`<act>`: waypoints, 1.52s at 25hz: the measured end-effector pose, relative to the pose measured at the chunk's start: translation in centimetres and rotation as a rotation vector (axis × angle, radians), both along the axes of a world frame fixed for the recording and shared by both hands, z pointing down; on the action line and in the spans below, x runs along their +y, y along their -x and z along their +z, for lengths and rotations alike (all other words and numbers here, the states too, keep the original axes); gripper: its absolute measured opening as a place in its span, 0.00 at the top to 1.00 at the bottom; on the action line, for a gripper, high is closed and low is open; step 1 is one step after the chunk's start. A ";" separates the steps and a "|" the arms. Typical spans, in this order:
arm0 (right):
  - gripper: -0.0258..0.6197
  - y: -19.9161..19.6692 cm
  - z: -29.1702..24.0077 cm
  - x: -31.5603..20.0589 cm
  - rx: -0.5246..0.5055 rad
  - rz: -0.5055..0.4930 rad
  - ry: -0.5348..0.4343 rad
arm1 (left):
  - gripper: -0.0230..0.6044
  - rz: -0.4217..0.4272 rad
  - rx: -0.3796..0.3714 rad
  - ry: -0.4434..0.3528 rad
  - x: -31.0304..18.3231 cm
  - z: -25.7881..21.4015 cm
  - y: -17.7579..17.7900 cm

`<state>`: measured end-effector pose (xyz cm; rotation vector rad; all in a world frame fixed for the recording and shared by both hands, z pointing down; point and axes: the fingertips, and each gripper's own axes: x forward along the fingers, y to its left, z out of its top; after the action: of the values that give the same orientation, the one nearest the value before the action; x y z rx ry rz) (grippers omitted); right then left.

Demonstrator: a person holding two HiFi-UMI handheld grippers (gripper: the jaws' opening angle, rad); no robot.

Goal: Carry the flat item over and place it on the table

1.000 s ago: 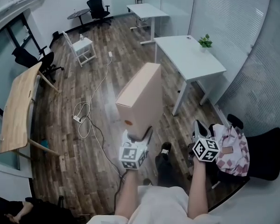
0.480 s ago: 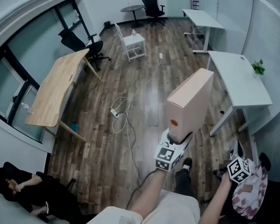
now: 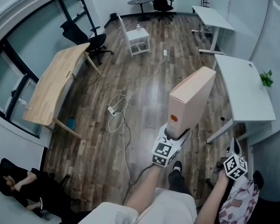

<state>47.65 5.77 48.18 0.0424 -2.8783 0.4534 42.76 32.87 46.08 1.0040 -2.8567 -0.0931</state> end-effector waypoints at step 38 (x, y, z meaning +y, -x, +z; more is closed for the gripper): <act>0.96 25.0 4.9 -15.8 0.097 -0.009 0.057 | 0.48 -0.132 0.021 0.085 -9.7 2.1 26.8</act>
<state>22.61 -10.06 53.06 0.0402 -2.7685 0.5164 15.95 23.21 48.20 0.7939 -2.8783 0.0069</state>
